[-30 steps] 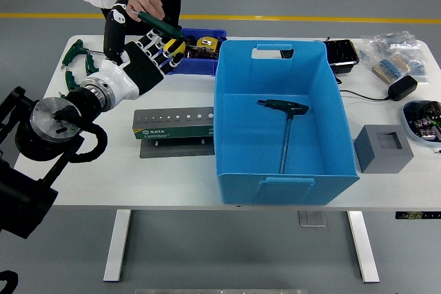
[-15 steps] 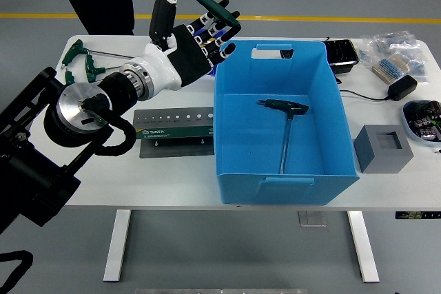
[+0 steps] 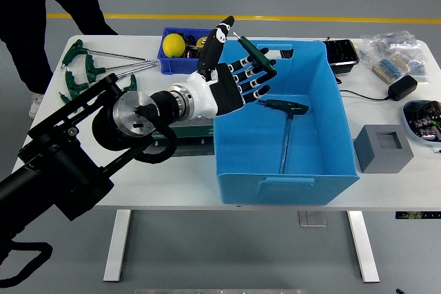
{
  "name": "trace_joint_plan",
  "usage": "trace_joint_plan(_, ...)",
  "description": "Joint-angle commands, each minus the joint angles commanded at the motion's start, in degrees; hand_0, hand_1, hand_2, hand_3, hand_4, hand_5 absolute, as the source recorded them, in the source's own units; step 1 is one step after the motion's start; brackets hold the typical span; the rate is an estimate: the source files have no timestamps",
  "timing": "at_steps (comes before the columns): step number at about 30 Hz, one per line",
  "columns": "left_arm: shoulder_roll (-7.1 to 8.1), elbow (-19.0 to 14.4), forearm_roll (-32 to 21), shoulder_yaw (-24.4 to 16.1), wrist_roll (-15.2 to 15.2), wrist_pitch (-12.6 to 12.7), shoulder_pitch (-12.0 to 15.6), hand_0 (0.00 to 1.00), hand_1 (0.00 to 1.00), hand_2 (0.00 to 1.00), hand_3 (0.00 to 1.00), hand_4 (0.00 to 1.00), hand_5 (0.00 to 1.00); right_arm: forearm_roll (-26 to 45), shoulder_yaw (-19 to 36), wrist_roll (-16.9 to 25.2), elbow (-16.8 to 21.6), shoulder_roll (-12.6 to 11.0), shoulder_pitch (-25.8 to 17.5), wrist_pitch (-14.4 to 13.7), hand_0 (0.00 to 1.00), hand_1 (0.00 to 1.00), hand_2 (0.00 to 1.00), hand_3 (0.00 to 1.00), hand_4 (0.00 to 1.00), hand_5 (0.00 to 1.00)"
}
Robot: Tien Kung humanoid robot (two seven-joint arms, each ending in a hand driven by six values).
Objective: Lift tool from toolbox,place it in box,lift tool from toolbox,place it in box
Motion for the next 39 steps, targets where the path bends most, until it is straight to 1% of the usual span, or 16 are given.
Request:
trace_joint_plan(6,-0.74,0.83,-0.75,6.06,0.87,-1.36,-1.5,0.265,0.482,0.711,0.636,0.936,0.916,-0.21,0.11,-0.09,0.02,-0.12,0.11,0.04,0.666,0.637,0.704,0.572,0.829,0.743)
trace_joint_plan(9,-0.95,1.66,0.06,9.85,2.49,-3.48,-2.57,0.268,0.486,0.711,0.65,0.932,0.912,-0.31,0.21,-0.13,0.01,-0.15,0.13,0.04,0.666,0.635,0.705,0.572,0.829,0.743)
trace_joint_plan(12,-0.97,4.03,2.14,13.96,4.06,-5.79,-4.32,0.268,0.486,0.711,0.65,0.932,0.912,-0.55,0.31,-0.2,0.02,-0.22,0.2,0.05,0.666,0.635,0.705,0.572,0.829,0.743)
trace_joint_plan(13,-0.97,4.75,2.63,15.21,4.46,-6.43,-4.78,0.297,0.495,0.722,0.705,0.945,0.951,-0.63,0.35,-0.22,0.02,-0.24,0.23,0.05,0.666,0.636,0.704,0.572,0.83,0.746)
trace_joint_plan(17,-2.21,9.72,7.58,20.47,7.22,-10.92,-7.83,0.297,0.495,0.722,0.705,0.945,0.951,-1.66,1.02,-0.49,0.02,-0.49,0.5,0.08,0.666,0.636,0.704,0.572,0.83,0.746)
trace_joint_plan(18,-3.1,11.81,9.43,21.71,8.01,-12.38,-9.13,0.297,0.495,0.722,0.705,0.945,0.951,-2.34,1.3,-0.66,0.05,-0.59,0.7,0.09,0.666,0.636,0.704,0.572,0.83,0.746)
trace_joint_plan(19,-3.98,13.83,11.0,22.54,8.6,-13.54,-10.25,0.303,0.496,0.738,0.757,0.998,0.998,-2.91,1.44,-0.77,0.08,-0.66,0.91,0.09,0.666,0.636,0.705,0.573,0.83,0.746)
trace_joint_plan(21,-5.88,18.18,14.1,23.84,9.82,-15.93,-12.6,0.303,0.496,0.738,0.757,0.998,0.998,-3.53,1.61,-0.89,0.13,-0.75,1.19,0.07,0.666,0.636,0.705,0.573,0.83,0.746)
trace_joint_plan(23,-7.09,21.7,16.79,24.71,11.05,-18.19,-14.46,0.303,0.496,0.738,0.757,0.998,0.998,-3.66,1.77,-0.92,0.17,-0.89,1.32,0.06,0.666,0.636,0.705,0.573,0.83,0.746)
trace_joint_plan(24,-7.09,23.93,18.78,25.26,11.84,-19.65,-15.72,0.303,0.496,0.738,0.757,0.998,0.998,-3.87,1.9,-0.94,0.18,-0.98,1.39,0.07,0.666,0.636,0.705,0.573,0.83,0.746)
trace_joint_plan(25,-7.09,26.27,20.72,25.72,12.76,-21.2,-17.11,0.327,0.515,0.741,0.861,0.998,0.998,-4.02,1.97,-0.93,0.2,-1.08,1.47,0.07,0.666,0.636,0.705,0.574,0.83,0.746)
trace_joint_plan(27,-7.09,31.39,25.87,25.93,14.36,-23.45,-19.28,0.327,0.515,0.741,0.861,0.998,0.998,-4.09,1.95,-0.86,0.23,-1.25,1.67,0.04,0.666,0.636,0.705,0.574,0.83,0.746)
trace_joint_plan(30,-7.09,36.97,30.08,25.67,16.47,-24.46,-21.18,0.327,0.515,0.741,0.861,0.998,0.998,-4.08,1.97,-0.78,0.23,-1.42,1.79,0.0,0.666,0.636,0.705,0.574,0.83,0.746)
trace_joint_plan(31,-7.09,38.16,30.79,25.61,17.03,-24.56,-21.66,0.379,0.559,0.744,0.925,0.998,0.998,-4.13,2.0,-0.76,0.23,-1.48,1.79,-0.01,0.667,0.632,0.705,0.573,0.83,0.745)
trace_joint_plan(34,-7.09,40.2,33.22,25.72,18.54,-25.06,-22.72,0.379,0.559,0.744,0.925,0.998,0.998,-4.19,2.12,-0.74,0.2,-1.57,1.73,-0.05,0.667,0.632,0.705,0.573,0.83,0.745)
trace_joint_plan(39,-7.09,40.08,32.94,25.75,19.47,-26.04,-22.53,0.385,0.561,0.744,0.934,0.998,0.998,-3.75,1.85,-0.58,0.21,-1.62,1.67,-0.08,0.666,0.632,0.705,0.573,0.829,0.744)
